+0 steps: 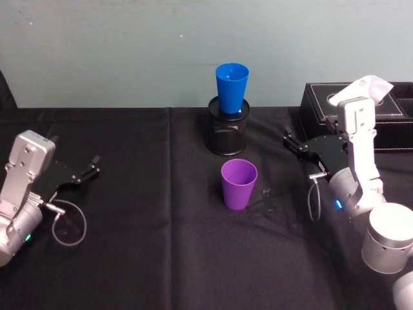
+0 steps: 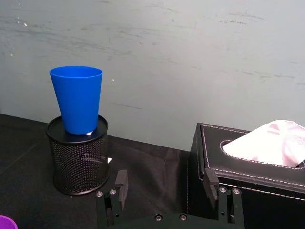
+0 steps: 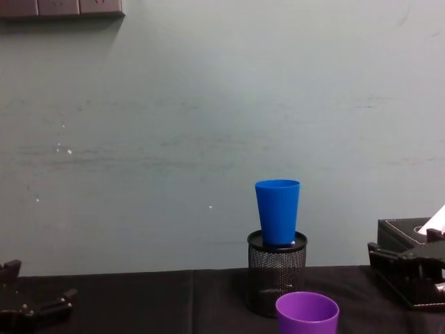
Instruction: Pick up one cup with a gripper and tap it against the other cup.
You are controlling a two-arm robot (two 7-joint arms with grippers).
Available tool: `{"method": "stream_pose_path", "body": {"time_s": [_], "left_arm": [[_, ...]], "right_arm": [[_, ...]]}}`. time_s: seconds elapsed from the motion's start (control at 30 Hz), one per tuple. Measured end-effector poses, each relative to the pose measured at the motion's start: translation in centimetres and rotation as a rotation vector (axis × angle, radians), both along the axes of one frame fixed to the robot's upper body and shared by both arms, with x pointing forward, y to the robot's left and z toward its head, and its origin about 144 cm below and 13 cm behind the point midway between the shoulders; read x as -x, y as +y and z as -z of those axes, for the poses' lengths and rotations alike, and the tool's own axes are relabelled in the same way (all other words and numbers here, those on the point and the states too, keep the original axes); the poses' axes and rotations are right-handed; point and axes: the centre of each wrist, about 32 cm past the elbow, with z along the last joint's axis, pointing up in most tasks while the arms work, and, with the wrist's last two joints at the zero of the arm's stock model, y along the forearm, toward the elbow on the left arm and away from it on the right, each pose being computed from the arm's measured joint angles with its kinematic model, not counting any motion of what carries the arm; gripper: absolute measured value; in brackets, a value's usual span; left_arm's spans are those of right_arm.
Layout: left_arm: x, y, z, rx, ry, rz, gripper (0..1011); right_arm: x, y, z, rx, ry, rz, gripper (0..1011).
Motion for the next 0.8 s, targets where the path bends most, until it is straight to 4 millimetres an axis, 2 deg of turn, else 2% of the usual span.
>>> {"method": "stream_pose_path", "body": {"time_s": [0.8], "left_arm": [[0.0,0.0,0.0,0.0,0.0,0.0,1000]], "right_arm": [[0.0,-0.1,0.14,-0.008,-0.004,-0.004,1004]]}}
